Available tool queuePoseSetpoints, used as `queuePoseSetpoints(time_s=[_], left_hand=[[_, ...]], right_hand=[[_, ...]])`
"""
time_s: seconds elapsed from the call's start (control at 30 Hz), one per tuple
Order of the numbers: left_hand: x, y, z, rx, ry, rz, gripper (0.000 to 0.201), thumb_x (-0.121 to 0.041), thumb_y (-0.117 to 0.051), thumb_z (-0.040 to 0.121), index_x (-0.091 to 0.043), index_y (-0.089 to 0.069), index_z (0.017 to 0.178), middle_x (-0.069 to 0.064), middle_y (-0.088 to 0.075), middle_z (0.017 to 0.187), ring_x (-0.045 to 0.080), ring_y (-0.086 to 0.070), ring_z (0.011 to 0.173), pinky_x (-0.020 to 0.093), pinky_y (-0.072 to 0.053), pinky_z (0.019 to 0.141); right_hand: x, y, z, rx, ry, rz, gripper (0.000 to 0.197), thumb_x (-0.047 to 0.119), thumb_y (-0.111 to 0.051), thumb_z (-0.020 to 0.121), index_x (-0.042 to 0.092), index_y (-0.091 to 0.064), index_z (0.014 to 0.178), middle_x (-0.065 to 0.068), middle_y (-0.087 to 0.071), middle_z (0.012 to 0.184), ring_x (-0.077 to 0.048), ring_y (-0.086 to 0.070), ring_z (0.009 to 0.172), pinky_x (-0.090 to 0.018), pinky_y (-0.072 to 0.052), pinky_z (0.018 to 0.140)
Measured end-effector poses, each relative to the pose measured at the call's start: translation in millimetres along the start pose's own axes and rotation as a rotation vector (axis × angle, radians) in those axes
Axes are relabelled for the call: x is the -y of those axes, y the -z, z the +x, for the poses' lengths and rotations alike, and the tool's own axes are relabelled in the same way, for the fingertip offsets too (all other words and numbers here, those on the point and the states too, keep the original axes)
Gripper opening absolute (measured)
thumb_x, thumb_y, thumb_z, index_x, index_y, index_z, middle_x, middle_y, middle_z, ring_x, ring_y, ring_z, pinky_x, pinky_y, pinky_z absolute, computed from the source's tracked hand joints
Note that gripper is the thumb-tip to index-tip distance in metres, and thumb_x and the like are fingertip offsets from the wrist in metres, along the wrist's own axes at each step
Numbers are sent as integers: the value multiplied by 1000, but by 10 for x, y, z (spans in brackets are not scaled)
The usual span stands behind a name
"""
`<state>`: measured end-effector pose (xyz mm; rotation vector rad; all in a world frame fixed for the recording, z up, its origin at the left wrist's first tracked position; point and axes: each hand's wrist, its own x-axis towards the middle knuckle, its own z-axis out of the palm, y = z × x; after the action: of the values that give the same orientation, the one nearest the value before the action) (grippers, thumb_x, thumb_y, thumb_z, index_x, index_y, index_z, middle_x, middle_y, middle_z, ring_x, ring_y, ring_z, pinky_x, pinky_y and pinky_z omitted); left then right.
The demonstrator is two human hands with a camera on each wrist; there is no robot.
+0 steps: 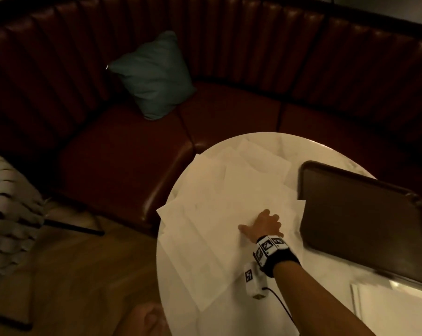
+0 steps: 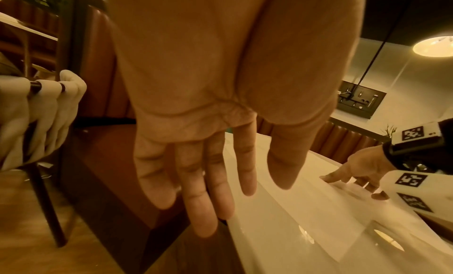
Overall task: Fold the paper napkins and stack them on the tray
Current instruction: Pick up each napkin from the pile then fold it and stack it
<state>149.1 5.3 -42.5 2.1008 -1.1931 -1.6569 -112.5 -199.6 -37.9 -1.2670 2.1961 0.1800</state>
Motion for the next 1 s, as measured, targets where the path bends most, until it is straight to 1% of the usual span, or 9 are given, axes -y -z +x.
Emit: queuePoseSetpoints(time_s=[0.13,0.2,0.3,0.4,0.5,0.6,0.73,0.9,1.0], left_hand=[[42,135,119,31,34,119,16,1,-63,82,3,-59,98,19,-57,111,26,-57,100,20,-45,83],[31,151,144,18,57,88,28,-7,-60,88,1,-55,114,17,-56,120,14,-58,107,22,-38,98],[-9,156,96,-79,-1,59,20,-9,-73,76,-18,-62,90,11,-64,97,4,-62,76,25,-47,89],[-21,131,49,-68,-4,60,16,-6,-72,76,-12,-65,89,8,-64,85,12,-62,80,25,-49,84],[-51,159,-24,-71,-50,70,26,-9,-74,74,-30,-59,71,-5,-63,78,-1,-63,72,25,-49,87],[-68,121,-89,-100,-77,26,28,-9,-75,71,-30,-57,69,0,-66,78,7,-64,76,22,-48,85],[-292,35,-105,-191,-169,-131,26,-6,-73,73,-27,-63,85,7,-66,84,12,-66,79,9,-48,69],[-1227,74,-137,-325,-389,2,78,-31,-82,65,-39,-40,129,-16,-40,123,5,-38,115,33,-37,101],[-1908,98,-251,-110,-572,83,77,-36,-84,60,-34,-47,127,-21,-49,127,0,-47,115,32,-39,101]], right_hand=[[-4,3,-88,-176,61,-168,75,51,-67,76,18,-33,134,-18,-25,142,-37,-28,130,-51,-30,105],[-21,-38,-149,-262,167,-209,73,57,-64,76,21,-37,133,-16,-21,145,-36,-23,132,-51,-26,105],[-3,-199,-176,-108,335,-121,80,66,-60,73,19,-37,134,-9,-36,140,-28,-37,128,-47,-32,103],[43,-301,-197,55,316,-84,79,59,-67,72,17,-37,131,-7,-50,130,-27,-48,121,-45,-37,101],[56,-328,-241,116,381,-74,59,43,-64,82,17,-43,131,-7,-50,131,-27,-45,123,-38,-38,102],[52,-221,-327,109,460,76,33,35,-61,86,13,-60,112,-9,-60,114,-27,-52,110,-29,-42,84],[-91,296,-627,91,676,245,28,25,-57,90,16,-53,64,-4,-58,68,-15,-51,64,-21,-33,57],[-463,1070,-1060,155,770,326,27,18,-62,89,21,-61,62,-1,-62,66,-10,-59,65,-31,-50,64],[-698,1467,-1271,197,784,338,16,22,-61,90,20,-66,75,2,-66,75,-16,-63,73,-32,-50,71]])
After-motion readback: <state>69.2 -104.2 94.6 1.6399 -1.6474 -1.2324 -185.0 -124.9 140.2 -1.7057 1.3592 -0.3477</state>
